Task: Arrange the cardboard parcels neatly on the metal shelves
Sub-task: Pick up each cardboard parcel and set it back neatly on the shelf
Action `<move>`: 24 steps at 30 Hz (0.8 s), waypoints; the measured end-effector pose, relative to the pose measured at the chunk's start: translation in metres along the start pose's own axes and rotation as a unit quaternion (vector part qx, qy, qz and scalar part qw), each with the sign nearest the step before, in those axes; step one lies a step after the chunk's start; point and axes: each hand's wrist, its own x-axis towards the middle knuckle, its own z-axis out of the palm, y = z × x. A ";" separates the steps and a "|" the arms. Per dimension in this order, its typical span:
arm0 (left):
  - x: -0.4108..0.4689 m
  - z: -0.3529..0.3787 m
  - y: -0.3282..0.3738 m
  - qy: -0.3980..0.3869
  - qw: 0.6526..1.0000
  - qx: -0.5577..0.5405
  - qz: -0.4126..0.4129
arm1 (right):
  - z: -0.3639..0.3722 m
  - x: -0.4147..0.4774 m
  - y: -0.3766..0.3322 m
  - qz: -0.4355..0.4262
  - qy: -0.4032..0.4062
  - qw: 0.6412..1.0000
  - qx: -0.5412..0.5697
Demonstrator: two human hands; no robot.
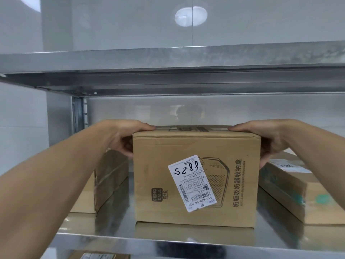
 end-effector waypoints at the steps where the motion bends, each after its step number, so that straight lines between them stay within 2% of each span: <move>1: 0.002 -0.001 0.001 -0.007 1.000 0.011 -0.007 | 0.000 0.001 -0.001 0.002 -0.001 1.000 -0.008; 11: 0.017 -0.003 0.006 -0.015 0.998 0.063 0.003 | -0.002 0.010 -0.006 -0.011 0.003 0.999 -0.052; 24: 0.019 0.005 0.007 -0.009 0.998 0.063 0.007 | 0.000 0.012 -0.006 -0.027 0.016 0.996 -0.079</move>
